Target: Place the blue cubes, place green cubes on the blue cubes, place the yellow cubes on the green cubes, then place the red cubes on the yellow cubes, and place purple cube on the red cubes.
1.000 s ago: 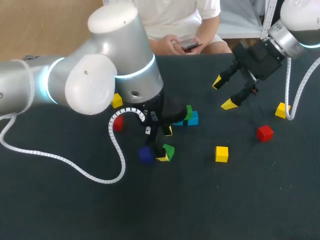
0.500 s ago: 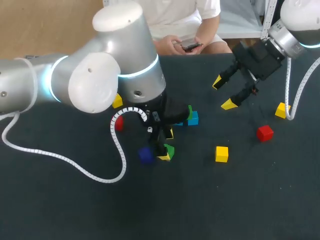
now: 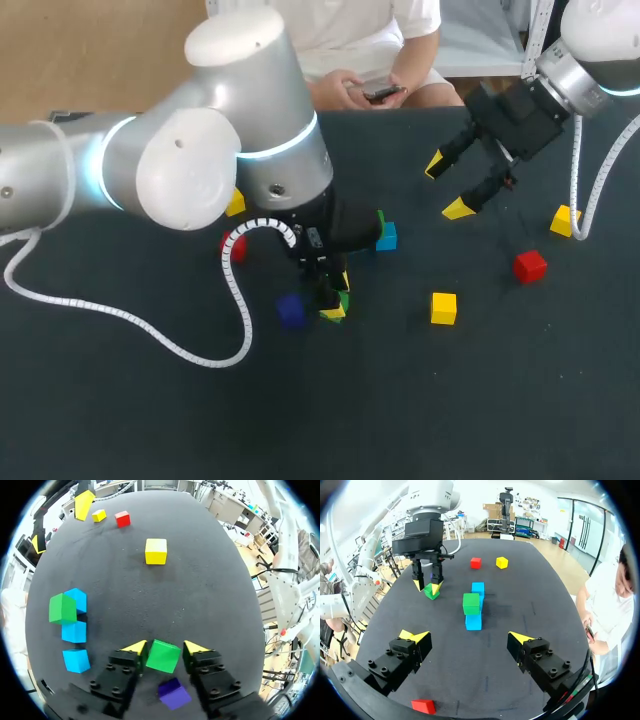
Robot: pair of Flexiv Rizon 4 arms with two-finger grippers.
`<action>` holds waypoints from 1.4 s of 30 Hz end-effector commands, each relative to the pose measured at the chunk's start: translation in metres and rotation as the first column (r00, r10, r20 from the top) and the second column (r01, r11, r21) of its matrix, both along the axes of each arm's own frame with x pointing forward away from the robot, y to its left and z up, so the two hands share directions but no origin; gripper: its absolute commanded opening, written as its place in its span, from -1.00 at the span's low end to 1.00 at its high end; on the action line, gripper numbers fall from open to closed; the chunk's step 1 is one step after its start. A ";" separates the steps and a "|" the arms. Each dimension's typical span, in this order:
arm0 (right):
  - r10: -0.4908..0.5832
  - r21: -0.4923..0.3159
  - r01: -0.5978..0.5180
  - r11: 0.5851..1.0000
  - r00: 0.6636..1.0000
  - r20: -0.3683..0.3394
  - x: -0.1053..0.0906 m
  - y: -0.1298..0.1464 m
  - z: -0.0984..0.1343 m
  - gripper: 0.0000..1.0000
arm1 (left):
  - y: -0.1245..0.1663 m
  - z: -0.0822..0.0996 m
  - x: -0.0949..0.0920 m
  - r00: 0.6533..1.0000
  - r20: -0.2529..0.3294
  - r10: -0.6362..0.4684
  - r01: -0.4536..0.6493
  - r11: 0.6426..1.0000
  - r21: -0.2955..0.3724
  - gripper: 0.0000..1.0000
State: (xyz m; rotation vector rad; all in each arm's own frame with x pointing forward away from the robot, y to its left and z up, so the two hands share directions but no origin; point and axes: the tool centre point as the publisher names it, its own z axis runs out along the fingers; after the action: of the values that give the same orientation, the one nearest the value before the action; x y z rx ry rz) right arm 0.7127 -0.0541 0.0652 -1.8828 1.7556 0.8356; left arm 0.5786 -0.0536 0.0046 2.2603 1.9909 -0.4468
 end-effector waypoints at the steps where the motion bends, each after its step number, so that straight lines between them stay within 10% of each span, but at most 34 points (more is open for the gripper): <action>1: -0.001 0.001 0.001 1.000 1.000 0.002 -0.001 0.000 0.000 1.00 | 0.002 -0.003 -0.003 1.000 -0.005 0.007 -0.007 1.000 -0.009 -0.35; 4: -0.001 0.001 0.001 1.000 1.000 0.002 -0.001 0.000 0.000 1.00 | 0.001 -0.005 -0.004 1.000 -0.013 0.014 -0.014 1.000 -0.015 -1.00; 18: -0.001 0.001 0.001 1.000 1.000 0.002 -0.001 0.000 0.000 1.00 | -0.019 -0.013 -0.008 0.983 -0.113 0.145 -0.149 0.988 -0.029 -0.98; 20: -0.001 0.001 0.001 1.000 1.000 0.002 -0.001 0.000 0.000 1.00 | -0.023 -0.014 -0.009 0.978 -0.121 0.171 -0.175 0.984 -0.022 -0.59; 23: -0.001 0.001 0.001 1.000 1.000 0.002 -0.001 0.000 0.000 1.00 | -0.027 -0.013 -0.010 0.975 -0.106 0.193 -0.195 0.981 -0.007 -0.58; 25: -0.001 0.001 0.001 1.000 1.000 0.002 -0.001 0.000 0.000 1.00 | -0.028 -0.012 -0.010 0.976 -0.096 0.197 -0.199 0.980 -0.008 0.12; 26: -0.001 0.001 0.001 1.000 1.000 0.002 -0.001 0.000 0.000 1.00 | -0.028 -0.011 -0.011 0.976 -0.090 0.199 -0.201 0.980 -0.008 1.00; 42: -0.001 0.001 0.001 1.000 1.000 0.002 -0.001 0.000 0.000 1.00 | -0.002 0.016 -0.020 0.972 0.040 0.230 -0.229 0.973 -0.024 1.00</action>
State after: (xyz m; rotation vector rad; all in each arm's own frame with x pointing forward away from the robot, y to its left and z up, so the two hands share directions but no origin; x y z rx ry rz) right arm 0.7127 -0.0541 0.0652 -1.8828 1.7556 0.8355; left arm 0.5674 -0.0658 0.0119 1.9962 2.1875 -0.4173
